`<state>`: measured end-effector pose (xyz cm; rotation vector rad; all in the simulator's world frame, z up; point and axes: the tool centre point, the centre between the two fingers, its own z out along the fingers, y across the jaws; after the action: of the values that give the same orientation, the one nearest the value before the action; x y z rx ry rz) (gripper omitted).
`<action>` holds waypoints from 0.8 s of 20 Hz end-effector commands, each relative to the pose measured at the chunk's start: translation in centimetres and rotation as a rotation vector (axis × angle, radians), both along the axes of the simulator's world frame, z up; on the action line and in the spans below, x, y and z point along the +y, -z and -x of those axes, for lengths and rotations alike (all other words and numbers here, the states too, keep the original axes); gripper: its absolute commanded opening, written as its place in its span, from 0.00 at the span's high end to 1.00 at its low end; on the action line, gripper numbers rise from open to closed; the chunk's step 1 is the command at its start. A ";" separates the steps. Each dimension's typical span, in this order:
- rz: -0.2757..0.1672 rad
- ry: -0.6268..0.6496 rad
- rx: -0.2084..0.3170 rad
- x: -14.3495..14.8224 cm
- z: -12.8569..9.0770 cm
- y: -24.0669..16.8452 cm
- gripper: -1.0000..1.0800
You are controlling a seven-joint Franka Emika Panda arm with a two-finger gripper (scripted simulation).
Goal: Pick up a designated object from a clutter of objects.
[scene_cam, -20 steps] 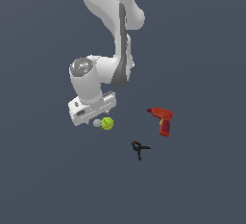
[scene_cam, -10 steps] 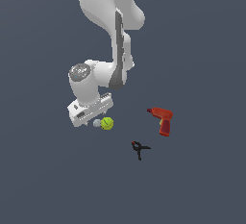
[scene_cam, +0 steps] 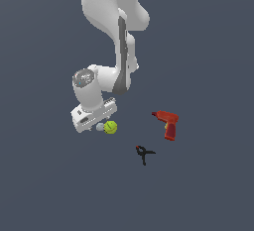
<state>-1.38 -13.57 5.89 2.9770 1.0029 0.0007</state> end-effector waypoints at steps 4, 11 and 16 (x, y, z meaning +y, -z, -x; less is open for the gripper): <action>0.000 -0.001 0.001 0.0 0.1 2.5 0.04; 0.000 -0.003 0.000 0.0 0.0 3.8 0.04; 0.000 -0.003 0.000 0.0 0.0 3.8 1.00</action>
<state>-1.46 -14.27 2.44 2.9755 0.9912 0.0033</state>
